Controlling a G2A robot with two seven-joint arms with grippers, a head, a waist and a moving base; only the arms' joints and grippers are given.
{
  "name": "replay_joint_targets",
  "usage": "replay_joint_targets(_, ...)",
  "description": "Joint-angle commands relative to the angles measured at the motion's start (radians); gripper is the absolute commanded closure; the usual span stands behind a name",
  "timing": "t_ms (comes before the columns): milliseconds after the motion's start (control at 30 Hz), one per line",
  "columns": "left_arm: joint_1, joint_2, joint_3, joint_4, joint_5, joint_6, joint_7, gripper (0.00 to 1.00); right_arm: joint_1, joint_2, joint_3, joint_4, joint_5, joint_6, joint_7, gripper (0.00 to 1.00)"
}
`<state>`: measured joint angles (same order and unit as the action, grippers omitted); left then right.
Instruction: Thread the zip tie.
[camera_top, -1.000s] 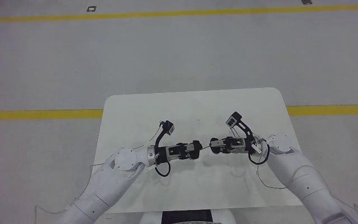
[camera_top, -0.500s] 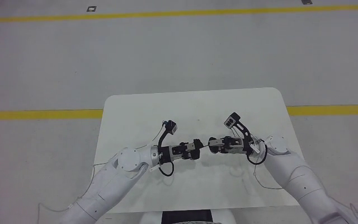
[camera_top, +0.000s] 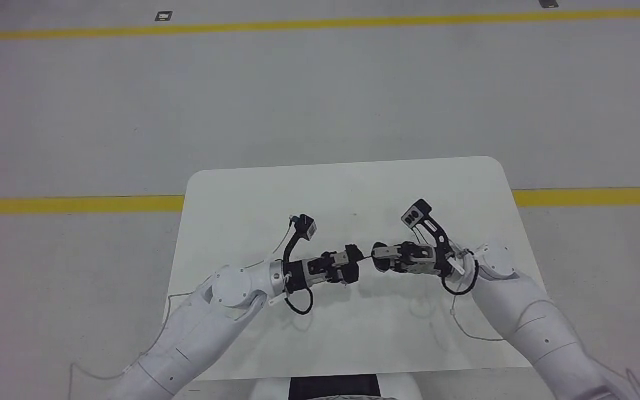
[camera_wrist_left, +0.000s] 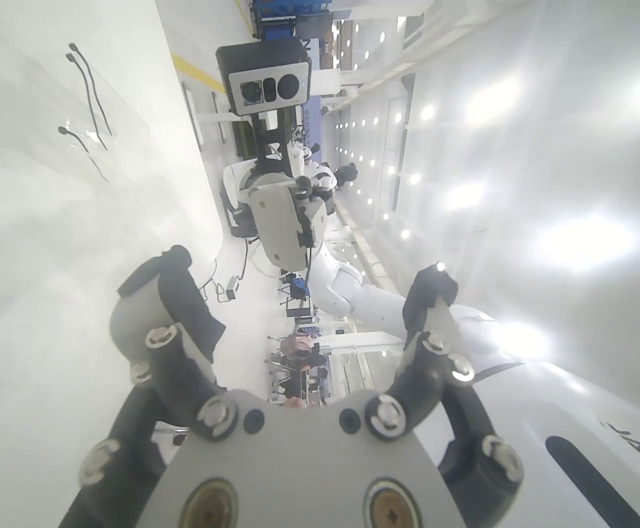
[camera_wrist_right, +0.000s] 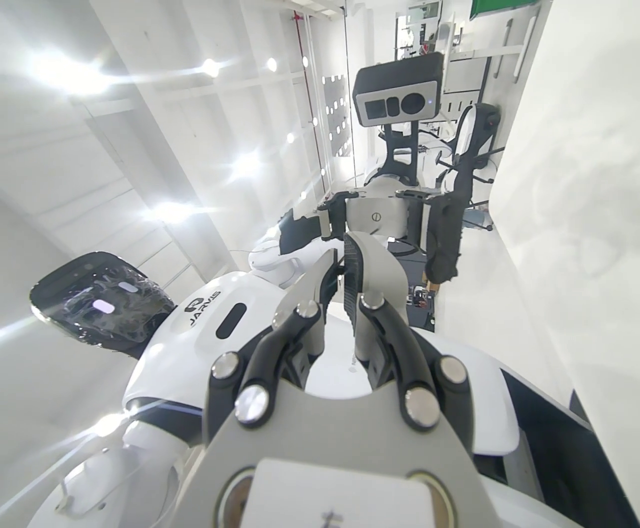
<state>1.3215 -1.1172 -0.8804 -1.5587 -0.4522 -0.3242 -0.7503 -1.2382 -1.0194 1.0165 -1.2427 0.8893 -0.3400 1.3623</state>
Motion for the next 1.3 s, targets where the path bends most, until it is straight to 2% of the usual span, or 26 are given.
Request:
replay_joint_targets(0, -0.002, 0.0, 0.001, 0.005, -0.002, 0.0, -0.002, 0.0, -0.003, -0.001, 0.005, -0.004, 0.0, 0.0, 0.002, 1.0)
replay_joint_targets(267, -0.009, -0.001, 0.009, 0.013, -0.016, -0.001, -0.016, 0.0, -0.007, -0.008, 0.011, -0.007, -0.016, 0.005, 0.005, 1.0)
replay_joint_targets(300, -0.01, -0.001, 0.011, 0.015, -0.017, -0.001, -0.019, 0.13, -0.006, -0.009, 0.008, -0.004, -0.022, 0.007, 0.003, 1.0)
replay_joint_targets(333, -0.011, -0.001, 0.013, 0.016, -0.016, 0.0, -0.021, 0.3, -0.005, -0.01, 0.006, -0.002, -0.026, 0.013, -0.001, 1.0)
replay_joint_targets(367, -0.013, -0.001, 0.014, 0.016, -0.016, 0.001, -0.023, 0.42, -0.003, -0.012, 0.003, 0.0, -0.03, 0.019, -0.005, 1.0)
replay_joint_targets(467, -0.016, -0.001, 0.017, 0.019, -0.017, 0.002, -0.026, 0.54, 0.001, -0.016, -0.003, 0.004, -0.042, 0.029, -0.011, 1.0)
replay_joint_targets(667, -0.017, 0.0, 0.016, 0.022, -0.013, -0.003, -0.016, 0.57, 0.008, -0.02, -0.007, 0.013, -0.08, 0.034, -0.018, 1.0)
replay_joint_targets(833, -0.016, 0.001, 0.015, 0.02, -0.012, -0.004, -0.016, 0.64, 0.009, -0.021, -0.003, 0.016, -0.112, 0.033, -0.032, 1.0)
replay_joint_targets(1033, -0.015, 0.003, 0.015, 0.019, -0.008, -0.003, -0.018, 0.65, 0.004, -0.019, 0.01, 0.007, -0.145, 0.031, -0.046, 1.0)
replay_joint_targets(1267, -0.015, 0.005, 0.016, 0.016, -0.004, -0.001, -0.017, 0.71, -0.002, -0.019, 0.021, -0.003, -0.165, 0.031, -0.049, 1.0)
